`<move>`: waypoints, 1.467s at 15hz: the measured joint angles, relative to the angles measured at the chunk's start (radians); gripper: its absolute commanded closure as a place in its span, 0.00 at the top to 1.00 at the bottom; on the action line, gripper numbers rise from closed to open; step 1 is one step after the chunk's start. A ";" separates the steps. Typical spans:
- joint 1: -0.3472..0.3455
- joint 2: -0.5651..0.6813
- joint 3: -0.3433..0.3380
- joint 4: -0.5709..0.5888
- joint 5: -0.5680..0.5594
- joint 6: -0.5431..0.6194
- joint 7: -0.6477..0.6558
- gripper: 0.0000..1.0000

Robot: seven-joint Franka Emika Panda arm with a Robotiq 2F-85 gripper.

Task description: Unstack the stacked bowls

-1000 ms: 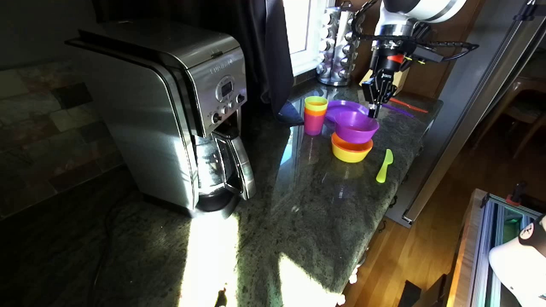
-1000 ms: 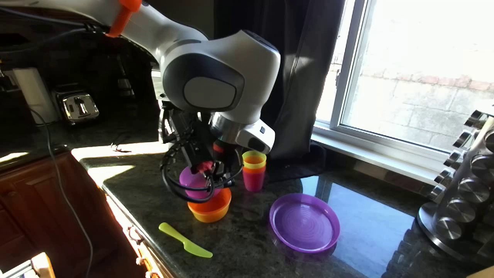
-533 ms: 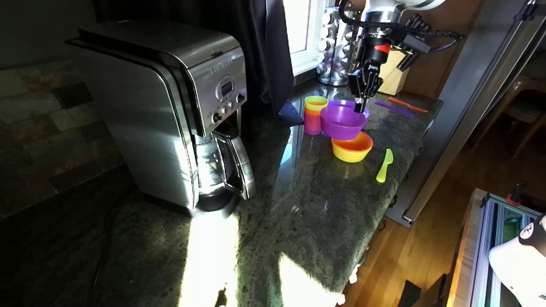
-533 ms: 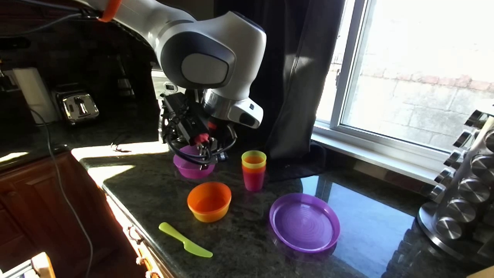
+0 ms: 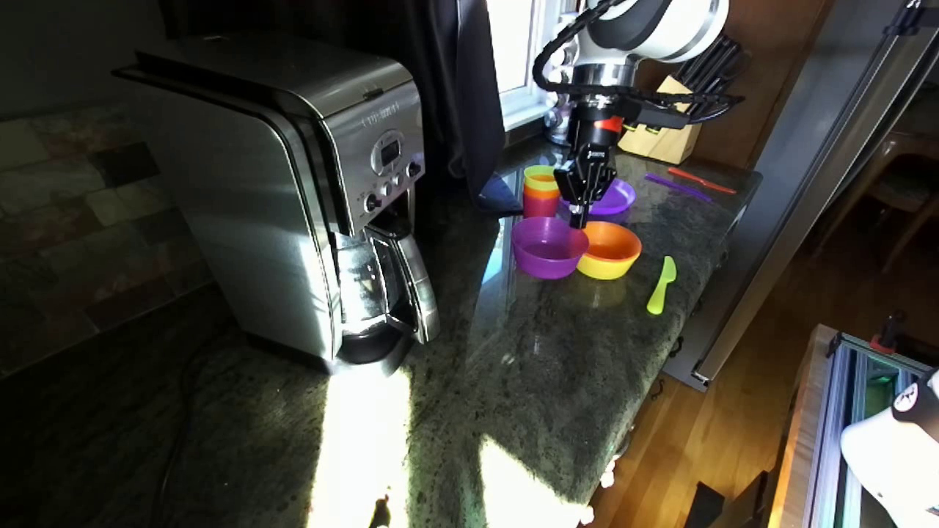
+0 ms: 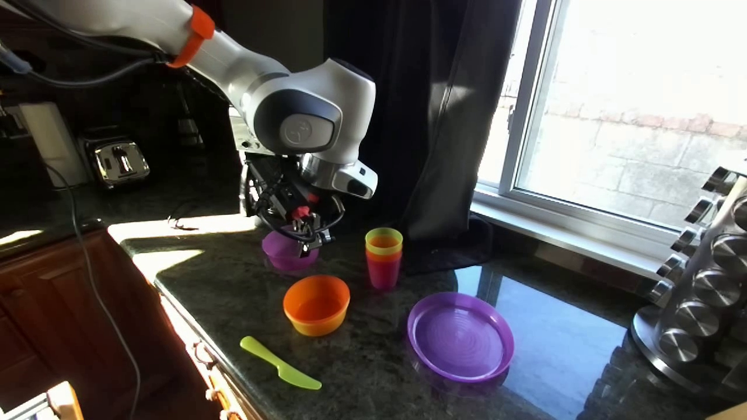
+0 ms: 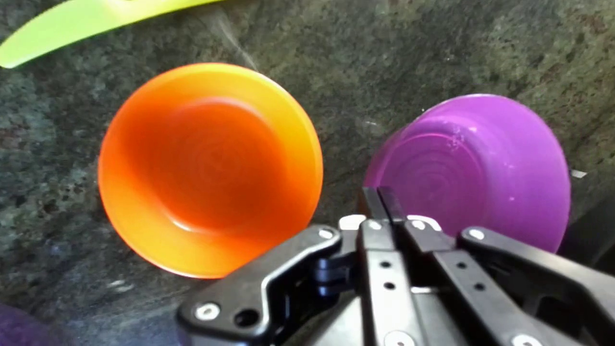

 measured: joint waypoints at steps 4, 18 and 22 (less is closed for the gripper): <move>0.011 0.079 0.019 0.002 0.014 0.090 -0.001 0.01; -0.032 -0.036 -0.009 0.006 0.096 -0.020 -0.008 1.00; -0.076 -0.109 -0.075 -0.020 0.074 -0.102 -0.060 1.00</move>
